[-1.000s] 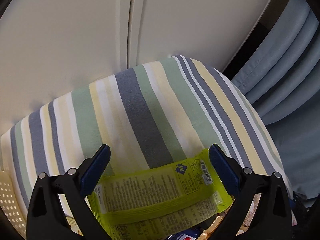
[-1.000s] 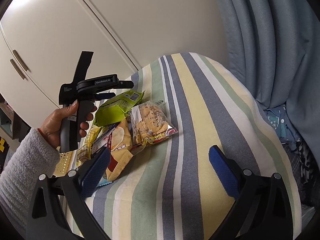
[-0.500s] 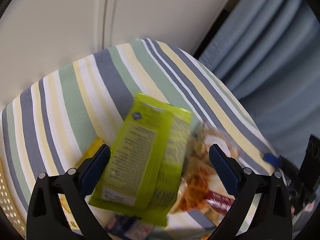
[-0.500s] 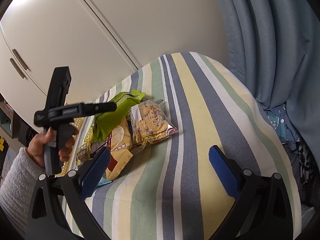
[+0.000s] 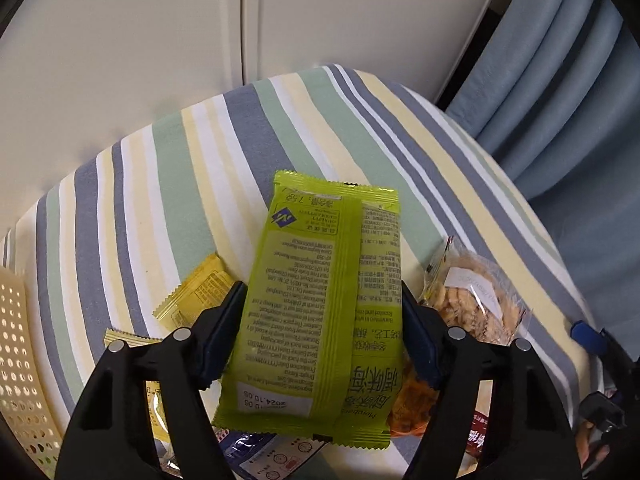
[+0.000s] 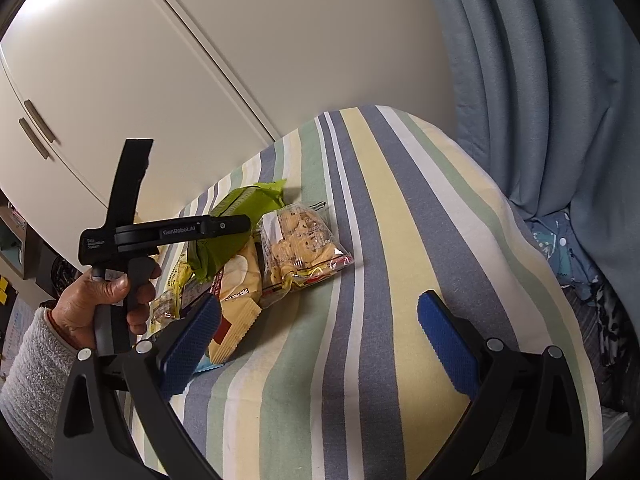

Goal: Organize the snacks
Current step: 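Carry the lime-green pack into the basket with the left tool while the right tool grasps the brown red-label bag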

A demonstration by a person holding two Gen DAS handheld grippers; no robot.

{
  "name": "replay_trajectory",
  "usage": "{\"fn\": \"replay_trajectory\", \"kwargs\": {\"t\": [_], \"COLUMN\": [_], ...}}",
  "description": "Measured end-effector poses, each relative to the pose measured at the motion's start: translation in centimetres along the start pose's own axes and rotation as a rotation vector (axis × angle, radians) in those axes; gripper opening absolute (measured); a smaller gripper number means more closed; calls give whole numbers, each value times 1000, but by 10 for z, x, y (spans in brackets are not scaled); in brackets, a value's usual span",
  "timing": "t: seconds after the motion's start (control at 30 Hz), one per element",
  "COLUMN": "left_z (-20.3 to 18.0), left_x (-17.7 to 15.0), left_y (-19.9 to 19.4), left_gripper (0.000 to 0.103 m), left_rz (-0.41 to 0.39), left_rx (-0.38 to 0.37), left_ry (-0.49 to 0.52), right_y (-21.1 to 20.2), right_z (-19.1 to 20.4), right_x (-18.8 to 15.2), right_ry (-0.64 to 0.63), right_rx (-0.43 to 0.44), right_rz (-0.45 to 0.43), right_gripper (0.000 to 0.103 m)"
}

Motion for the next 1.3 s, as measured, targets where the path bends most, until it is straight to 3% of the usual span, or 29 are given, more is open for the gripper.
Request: {"fn": "replay_trajectory", "kwargs": {"t": [0.27,0.5,0.63,0.97,1.03,1.07,1.1,1.3], "left_z": [13,34,46,83,91,95,99,132], "left_x": [-3,-11,-22,-57,-63,-67,-72,-100], "left_y": [-49,-99,-121,-189,-201,-207,-212,-232], "left_gripper": [70,70,70,70,71,71,71,71], "left_rz": [-128,-226,-258,-370,-393,-404,-410,-436], "left_rx": [16,19,29,90,104,111,116,162], "left_ry": [-47,-130,-166,-255,-268,-278,-289,-357], "right_y": [5,32,59,93,95,94,94,82], "right_z": [22,78,89,98,101,103,103,97], "right_x": [0,5,4,-7,-12,-14,-16,-12], "right_ry": [-65,-301,-341,-464,-492,-507,-514,-442], "right_rx": [19,35,38,-71,-88,-98,-120,-123], "right_rz": [45,127,219,316,314,310,313,285], "right_gripper": [98,98,98,98,90,73,66,50]}}
Point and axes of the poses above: each gripper's, at about its wrist camera, not at the fingertips, and y roughly the way its jaws point, z to its left, x to its top, the point moved 5 cm from there along y, roughly the way its jaws point, and after that the axes turned 2 degrees about -z, right-handed, at the moved point
